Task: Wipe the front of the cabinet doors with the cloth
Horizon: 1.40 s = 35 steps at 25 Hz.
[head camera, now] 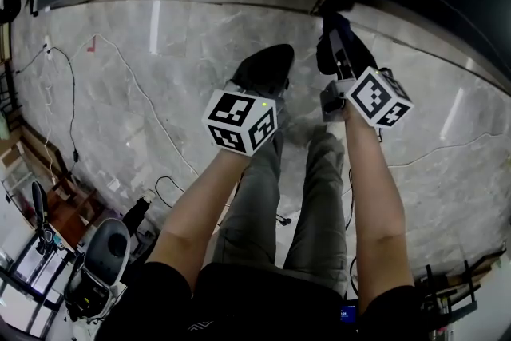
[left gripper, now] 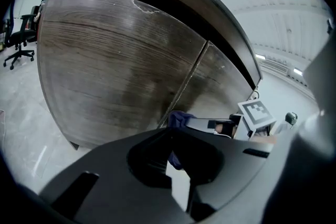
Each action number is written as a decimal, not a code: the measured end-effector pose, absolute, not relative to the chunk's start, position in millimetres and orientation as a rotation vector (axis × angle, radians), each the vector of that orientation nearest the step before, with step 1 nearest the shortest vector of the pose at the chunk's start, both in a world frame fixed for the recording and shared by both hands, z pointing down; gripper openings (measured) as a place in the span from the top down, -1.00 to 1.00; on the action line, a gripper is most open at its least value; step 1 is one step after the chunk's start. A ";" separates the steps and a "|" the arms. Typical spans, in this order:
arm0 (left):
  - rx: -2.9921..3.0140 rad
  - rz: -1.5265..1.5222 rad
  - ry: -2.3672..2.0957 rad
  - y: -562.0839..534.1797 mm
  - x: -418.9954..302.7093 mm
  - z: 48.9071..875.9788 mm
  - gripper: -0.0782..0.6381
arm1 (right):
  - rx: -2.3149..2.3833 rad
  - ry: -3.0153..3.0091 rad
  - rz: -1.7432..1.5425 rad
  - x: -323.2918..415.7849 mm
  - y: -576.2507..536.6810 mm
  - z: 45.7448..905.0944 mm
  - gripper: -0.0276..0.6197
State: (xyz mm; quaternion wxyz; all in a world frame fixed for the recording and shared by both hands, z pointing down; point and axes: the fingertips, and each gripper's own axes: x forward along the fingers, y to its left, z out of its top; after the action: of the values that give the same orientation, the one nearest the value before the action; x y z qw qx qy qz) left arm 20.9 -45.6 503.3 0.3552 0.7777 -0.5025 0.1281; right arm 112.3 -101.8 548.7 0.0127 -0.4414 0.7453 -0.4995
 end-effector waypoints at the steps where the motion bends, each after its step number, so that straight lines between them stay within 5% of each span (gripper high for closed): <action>1: 2.007 0.334 -1.302 -46.7 22.6 504.8 0.76 | -1.379 2.318 -1.557 114.4 -102.1 548.7 0.65; 35: 2.115 0.452 -1.123 -75.6 195.4 518.1 0.76 | -1.657 2.093 -1.404 333.9 -88.8 538.7 0.65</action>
State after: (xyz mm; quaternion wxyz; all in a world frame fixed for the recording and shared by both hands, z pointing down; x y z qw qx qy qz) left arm 195.4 -75.6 518.1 0.3448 0.8146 -0.4327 0.1740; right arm 333.9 -88.8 538.7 0.0626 -0.5482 0.6926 -0.4646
